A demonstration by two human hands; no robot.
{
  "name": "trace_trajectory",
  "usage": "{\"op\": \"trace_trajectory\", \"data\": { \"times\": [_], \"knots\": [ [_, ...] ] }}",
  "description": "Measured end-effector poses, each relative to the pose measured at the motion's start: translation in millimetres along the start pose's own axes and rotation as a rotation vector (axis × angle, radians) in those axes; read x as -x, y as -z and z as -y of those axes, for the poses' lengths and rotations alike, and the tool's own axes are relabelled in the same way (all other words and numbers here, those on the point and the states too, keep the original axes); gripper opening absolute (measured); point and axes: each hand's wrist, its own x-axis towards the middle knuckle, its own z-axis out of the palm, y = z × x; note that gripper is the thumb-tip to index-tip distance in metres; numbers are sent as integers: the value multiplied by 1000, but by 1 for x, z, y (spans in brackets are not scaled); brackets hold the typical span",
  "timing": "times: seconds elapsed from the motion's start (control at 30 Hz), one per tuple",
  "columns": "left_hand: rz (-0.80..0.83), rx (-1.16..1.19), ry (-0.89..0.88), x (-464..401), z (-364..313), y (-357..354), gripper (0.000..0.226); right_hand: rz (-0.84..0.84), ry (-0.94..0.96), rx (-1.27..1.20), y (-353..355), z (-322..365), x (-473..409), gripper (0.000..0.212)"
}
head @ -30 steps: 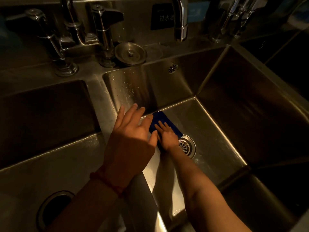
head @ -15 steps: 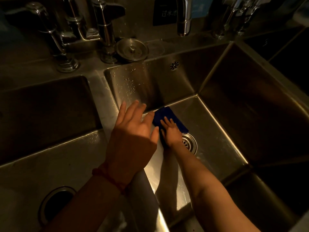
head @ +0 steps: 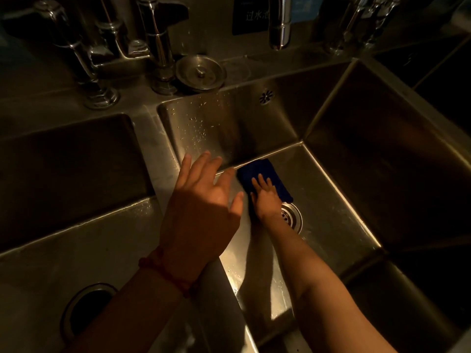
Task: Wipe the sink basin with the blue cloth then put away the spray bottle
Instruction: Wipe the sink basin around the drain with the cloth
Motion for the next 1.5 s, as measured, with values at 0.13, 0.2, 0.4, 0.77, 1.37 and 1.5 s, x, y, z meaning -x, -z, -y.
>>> {"op": "trace_trajectory", "data": {
  "times": [0.13,0.2,0.4,0.77,1.37,1.5],
  "knots": [
    [9,-3,-5,0,0,1,35,38,111,51,-4,0,6,49],
    [17,-8,-12,0,2,2,36,54,137,82,0,-5,2,48],
    [39,-15,2,0,3,3,35,-4,37,56,5,-16,-7,48],
    [22,-2,0,0,1,1,35,80,159,99,-2,-7,0,49],
    [-18,29,7,1,1,1,35,64,91,43,-5,-1,2,48],
    [25,12,20,0,2,2,36,54,75,49,-1,-10,-4,47]
  ]
}}
